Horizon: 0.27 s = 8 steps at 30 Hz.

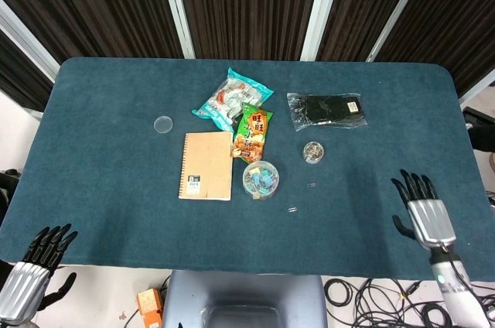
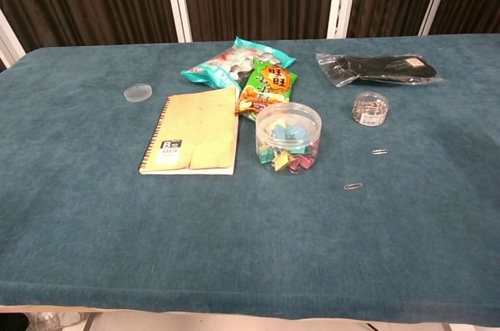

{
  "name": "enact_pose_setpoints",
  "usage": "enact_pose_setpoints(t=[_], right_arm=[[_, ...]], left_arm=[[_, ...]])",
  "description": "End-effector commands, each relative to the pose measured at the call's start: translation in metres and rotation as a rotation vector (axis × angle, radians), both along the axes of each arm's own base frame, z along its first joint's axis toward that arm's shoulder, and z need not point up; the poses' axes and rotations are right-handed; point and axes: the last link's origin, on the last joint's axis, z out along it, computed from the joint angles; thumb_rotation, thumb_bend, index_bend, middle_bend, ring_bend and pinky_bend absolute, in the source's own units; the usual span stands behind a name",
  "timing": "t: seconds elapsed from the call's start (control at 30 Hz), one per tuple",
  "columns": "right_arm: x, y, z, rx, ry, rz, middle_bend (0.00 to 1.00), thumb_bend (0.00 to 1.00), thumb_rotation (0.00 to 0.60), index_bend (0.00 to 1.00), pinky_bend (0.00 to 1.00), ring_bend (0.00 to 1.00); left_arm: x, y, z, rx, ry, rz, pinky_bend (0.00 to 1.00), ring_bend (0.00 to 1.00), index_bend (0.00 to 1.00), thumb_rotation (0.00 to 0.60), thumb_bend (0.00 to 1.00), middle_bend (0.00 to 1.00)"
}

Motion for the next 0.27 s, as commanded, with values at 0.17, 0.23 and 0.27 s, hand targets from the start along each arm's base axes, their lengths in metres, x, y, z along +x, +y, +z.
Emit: enact_pose_setpoints(t=[0.17,0.23,0.27], right_arm=[[0.0127,0.0338,0.0155,-0.027,-0.016,0.049,0.00,0.31,0.600,0.01,0.00,0.00],[0.0124,0.0361,0.0163,-0.024,-0.015,0.049,0.00,0.31,0.600,0.00,0.00,0.00],[0.0119,0.0370,0.0168,-0.024,-0.016,0.047,0.00,0.31,0.600,0.00,0.00,0.00]], left_arm=[[0.0014,-0.0027,-0.0020,-0.006,0.010,-0.008,0.00,0.00,0.00,0.600,0.37,0.00],[0.0014,-0.0032,-0.0017,-0.006,0.007,-0.007,0.00,0.00,0.00,0.600,0.37,0.00],[0.0011,-0.0033,-0.0016,-0.006,0.008,-0.005,0.00,0.00,0.00,0.600,0.37,0.00]])
